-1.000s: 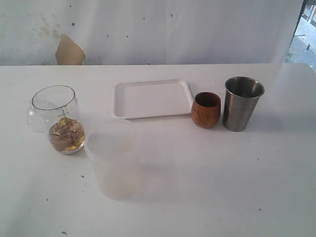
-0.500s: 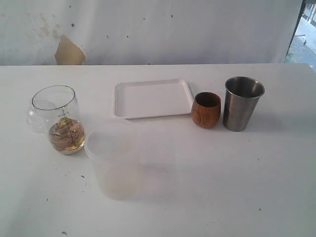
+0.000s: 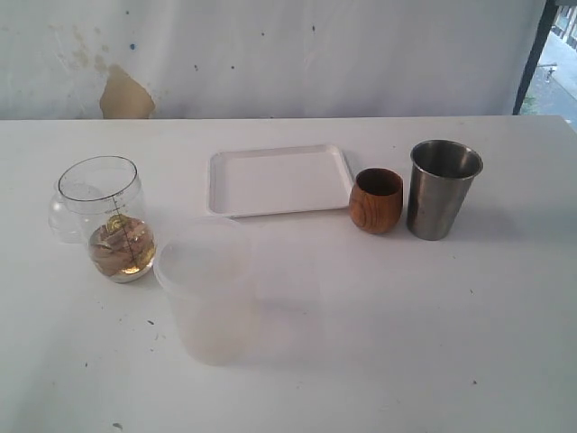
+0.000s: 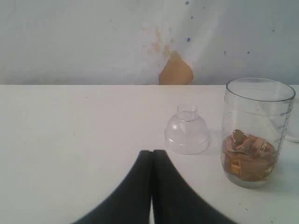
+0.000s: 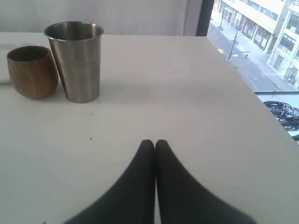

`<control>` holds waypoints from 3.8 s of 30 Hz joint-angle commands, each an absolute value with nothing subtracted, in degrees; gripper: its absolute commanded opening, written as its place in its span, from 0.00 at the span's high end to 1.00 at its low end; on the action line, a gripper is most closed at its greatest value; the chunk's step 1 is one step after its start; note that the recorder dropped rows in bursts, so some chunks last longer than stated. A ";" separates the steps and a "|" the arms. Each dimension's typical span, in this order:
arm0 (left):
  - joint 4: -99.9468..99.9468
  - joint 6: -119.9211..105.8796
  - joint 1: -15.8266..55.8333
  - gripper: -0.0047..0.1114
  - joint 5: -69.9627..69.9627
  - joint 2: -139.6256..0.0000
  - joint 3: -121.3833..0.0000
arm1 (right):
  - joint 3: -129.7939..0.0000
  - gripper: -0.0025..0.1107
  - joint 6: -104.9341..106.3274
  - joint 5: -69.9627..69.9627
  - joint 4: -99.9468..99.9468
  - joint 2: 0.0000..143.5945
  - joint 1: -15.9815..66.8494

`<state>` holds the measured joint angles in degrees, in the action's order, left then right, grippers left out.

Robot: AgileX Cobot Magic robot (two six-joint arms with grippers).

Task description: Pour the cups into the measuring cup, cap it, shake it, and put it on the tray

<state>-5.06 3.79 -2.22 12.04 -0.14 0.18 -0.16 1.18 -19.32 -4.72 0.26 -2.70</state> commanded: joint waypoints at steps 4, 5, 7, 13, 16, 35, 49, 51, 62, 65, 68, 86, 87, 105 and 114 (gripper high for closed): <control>-4.98 3.94 -2.20 0.96 11.58 0.00 0.00 | 0.00 0.98 0.77 -19.59 -4.65 0.00 -2.45; -4.98 3.94 -2.20 0.96 11.58 0.00 0.00 | 0.00 0.98 0.77 -19.59 -4.65 0.00 -2.45; -4.98 3.94 -2.20 0.96 11.58 0.00 0.00 | 0.00 0.98 0.78 -19.47 -4.65 0.00 -2.45; -4.98 3.94 -2.20 0.96 11.58 0.00 0.00 | 0.00 0.98 0.78 -19.47 -4.65 0.00 -2.45; -4.98 3.94 -2.20 0.96 11.58 0.00 0.00 | 0.00 0.98 0.78 -19.47 -4.65 0.00 -2.45; 2.95 17.27 -2.20 0.96 -10.39 0.00 0.00 | 0.00 0.98 0.78 -19.47 -4.40 0.00 -2.45; 2.27 12.15 -2.20 0.96 7.79 -21.46 -23.92 | 0.00 0.98 0.78 -19.47 -4.40 0.00 -2.45; 0.00 10.28 -2.20 0.96 11.50 -29.75 -31.35 | 0.00 0.98 0.78 -19.47 -4.40 0.00 -2.45; -59.23 44.58 -2.20 0.96 41.01 -67.09 -52.40 | 0.00 0.98 0.78 -19.47 -4.40 0.00 -2.45; -40.12 31.91 -2.20 0.96 39.58 -78.44 -59.57 | 0.00 0.98 0.78 -19.47 -4.40 0.00 -2.45; -23.56 22.06 -2.20 0.95 38.00 -86.96 -66.44 | 0.00 0.98 0.78 -19.47 -4.40 0.00 -2.45; 6.42 1.26 -2.20 0.25 38.69 -106.80 -77.70 | 0.00 0.98 0.78 -19.47 -4.40 0.00 -2.45; 7.00 0.98 -2.08 0.25 38.16 -107.24 -77.86 | 0.00 0.98 0.78 -19.47 -4.40 0.00 -2.45; 22.89 -13.65 -1.95 0.25 29.89 -111.49 -77.66 | 0.00 0.98 0.78 -19.47 -4.40 0.00 -2.45; 23.11 -15.30 -1.95 0.45 30.34 -112.65 -77.66 | 0.00 0.98 0.78 -19.47 -4.40 0.00 -2.45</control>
<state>22.23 -14.22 -2.22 29.86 -112.87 -77.57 -0.15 0.78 -19.65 -4.50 0.26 -2.70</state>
